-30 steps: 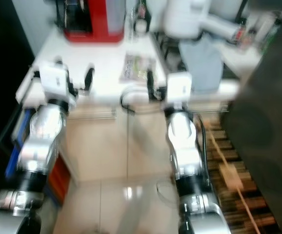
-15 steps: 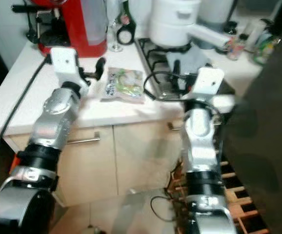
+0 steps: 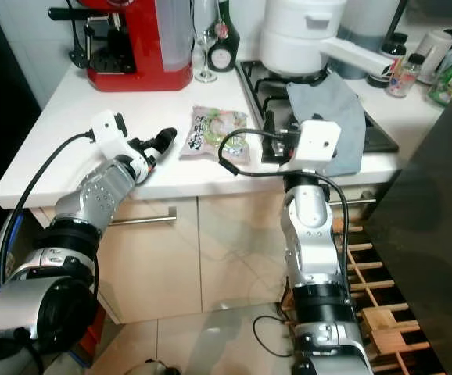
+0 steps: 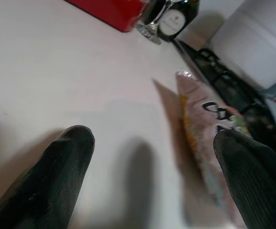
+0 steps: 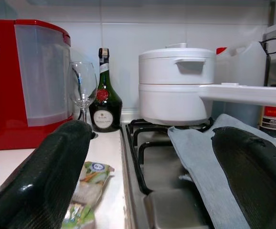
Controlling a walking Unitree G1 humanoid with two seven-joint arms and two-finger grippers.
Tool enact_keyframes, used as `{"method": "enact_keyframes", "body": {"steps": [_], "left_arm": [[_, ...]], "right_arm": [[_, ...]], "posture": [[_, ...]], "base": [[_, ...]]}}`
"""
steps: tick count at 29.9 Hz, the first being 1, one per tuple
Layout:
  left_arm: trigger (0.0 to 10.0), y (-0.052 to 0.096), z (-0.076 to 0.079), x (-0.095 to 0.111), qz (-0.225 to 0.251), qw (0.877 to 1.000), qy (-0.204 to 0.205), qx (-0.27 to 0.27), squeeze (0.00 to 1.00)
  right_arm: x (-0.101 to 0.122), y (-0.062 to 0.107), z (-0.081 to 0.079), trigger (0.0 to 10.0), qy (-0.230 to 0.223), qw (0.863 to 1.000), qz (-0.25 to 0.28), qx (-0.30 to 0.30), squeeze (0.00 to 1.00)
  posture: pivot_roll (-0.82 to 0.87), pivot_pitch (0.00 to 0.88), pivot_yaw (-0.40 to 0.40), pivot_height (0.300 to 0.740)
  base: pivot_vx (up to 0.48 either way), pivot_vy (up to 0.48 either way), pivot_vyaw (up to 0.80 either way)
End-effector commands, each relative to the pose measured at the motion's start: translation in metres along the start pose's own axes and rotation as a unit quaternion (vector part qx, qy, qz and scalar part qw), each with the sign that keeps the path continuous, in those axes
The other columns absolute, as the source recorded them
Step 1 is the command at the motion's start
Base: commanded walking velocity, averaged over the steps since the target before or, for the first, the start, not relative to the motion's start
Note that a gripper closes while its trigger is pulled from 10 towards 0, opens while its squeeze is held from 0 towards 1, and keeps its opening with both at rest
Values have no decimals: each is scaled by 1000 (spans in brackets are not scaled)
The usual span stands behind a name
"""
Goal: Restocking fridge
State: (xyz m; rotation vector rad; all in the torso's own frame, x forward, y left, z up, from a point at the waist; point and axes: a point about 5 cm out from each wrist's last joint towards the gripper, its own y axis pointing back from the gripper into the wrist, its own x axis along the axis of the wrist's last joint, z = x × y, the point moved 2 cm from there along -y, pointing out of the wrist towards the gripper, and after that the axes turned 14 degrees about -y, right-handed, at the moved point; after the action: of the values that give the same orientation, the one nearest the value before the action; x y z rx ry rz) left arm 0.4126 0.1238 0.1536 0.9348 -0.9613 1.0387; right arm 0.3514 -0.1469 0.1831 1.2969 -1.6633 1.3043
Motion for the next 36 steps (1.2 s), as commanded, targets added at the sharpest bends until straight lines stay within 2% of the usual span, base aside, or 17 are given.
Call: {"method": "enact_keyframes", "body": {"steps": [1, 7, 8, 13, 16, 23, 26, 27, 31, 35, 36], "left_arm": [[10000, -3, 3, 10, 14, 1000, 4, -10, 0], [10000, -5, 16, 18, 36, 998, -13, -39, 0], [10000, -5, 22, 20, 44, 997, -32, -50, 0], [10000, -7, 38, 18, 47, 994, -61, -75, 0], [10000, -9, 41, 14, 36, 994, -73, -73, 0], [10000, -12, 43, 1, 3, 995, -74, -62, 0], [10000, -13, 42, -7, -17, 995, -84, -54, 0], [10000, -13, 40, -18, -45, 993, -97, -41, 0], [10000, -13, 42, -23, -53, 994, -80, -46, 0], [10000, -14, 52, -23, -51, 995, -54, -67, 0], [10000, -14, 60, -24, -54, 994, -52, -82, 0]], "right_arm": [[1, 3, 0, 10000, -1, 1000, -3, 0, 86], [-3, 9, 4, 10000, 0, 1000, -13, -3, 86], [-4, 10, 4, 10000, 1, 1000, -15, -4, 82], [-6, 13, 4, 10000, 2, 1000, -21, -4, 82], [-8, 14, 3, 10000, 2, 1000, -24, -3, 82], [-10, 17, 3, 10000, 2, 1000, -30, -4, 86], [-10, 17, 4, 10000, 3, 999, -32, -4, 82], [-10, 18, 4, 10000, 3, 999, -33, -6, 82], [-11, 19, 5, 10000, 4, 999, -35, -6, 82], [-12, 20, 4, 10000, 3, 999, -37, -6, 86], [-13, 20, 4, 10000, 3, 999, -39, -6, 86]], "posture": [[-71, 0, 29, 740], [-77, 0, 34, 740], [-79, 0, 35, 740], [-80, 0, 39, 740], [-82, 0, 43, 740], [-90, 0, 48, 740], [-95, 0, 51, 740], [-97, 0, 53, 740], [-99, 0, 56, 740], [-97, 0, 57, 740], [-96, 0, 57, 740]], "base": [[0, 0, 0], [0, 0, 0], [0, 0, 0], [0, 0, 0], [0, 0, 0], [0, 0, 0], [0, 0, 0], [0, 0, 0], [0, 0, 0], [0, 0, 0], [0, 0, 0]]}}
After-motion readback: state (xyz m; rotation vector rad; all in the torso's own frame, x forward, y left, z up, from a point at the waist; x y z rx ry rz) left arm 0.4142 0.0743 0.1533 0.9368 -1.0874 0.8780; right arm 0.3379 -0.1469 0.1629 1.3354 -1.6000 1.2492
